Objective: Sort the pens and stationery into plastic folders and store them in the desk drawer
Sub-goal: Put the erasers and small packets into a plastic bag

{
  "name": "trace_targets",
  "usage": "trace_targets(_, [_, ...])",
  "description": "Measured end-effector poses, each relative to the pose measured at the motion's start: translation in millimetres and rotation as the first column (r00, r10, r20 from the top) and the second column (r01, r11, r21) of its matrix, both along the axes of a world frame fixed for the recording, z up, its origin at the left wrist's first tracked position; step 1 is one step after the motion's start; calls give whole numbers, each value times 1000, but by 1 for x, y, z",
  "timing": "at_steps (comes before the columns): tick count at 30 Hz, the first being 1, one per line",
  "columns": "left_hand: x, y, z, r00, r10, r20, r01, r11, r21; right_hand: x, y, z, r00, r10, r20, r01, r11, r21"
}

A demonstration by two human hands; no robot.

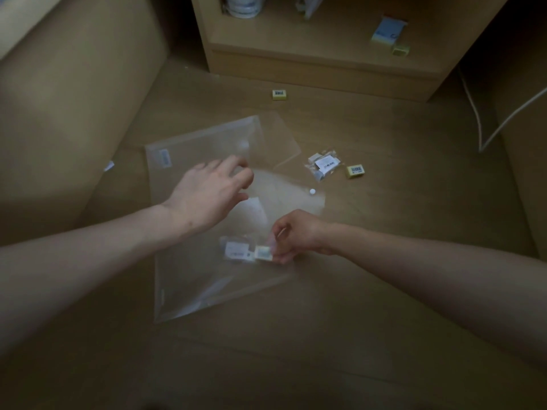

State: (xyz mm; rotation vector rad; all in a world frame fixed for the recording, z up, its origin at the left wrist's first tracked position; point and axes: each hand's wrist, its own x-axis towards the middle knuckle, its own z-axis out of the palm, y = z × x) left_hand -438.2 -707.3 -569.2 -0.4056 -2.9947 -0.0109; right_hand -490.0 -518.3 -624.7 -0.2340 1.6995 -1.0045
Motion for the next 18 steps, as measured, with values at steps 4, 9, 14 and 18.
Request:
trace_targets(4, [2, 1, 0, 1000, -5, 2, 5, 1000, -13, 5, -1, -6, 998, 31, -50, -29, 999, 30])
trace_targets(9, [2, 2, -1, 1000, -1, 18, 1, 1000, -4, -7, 2, 1, 964, 74, -257, -50, 994, 100])
trace_targets(14, [1, 2, 1, 999, 21, 30, -21, 1000, -8, -52, 19, 0, 783, -129, -609, 262, 956, 134])
trace_targets(18, [-1, 2, 0, 1000, 21, 20, -21, 1000, -11, -84, 45, -3, 635, -219, -741, 473, 868, 149])
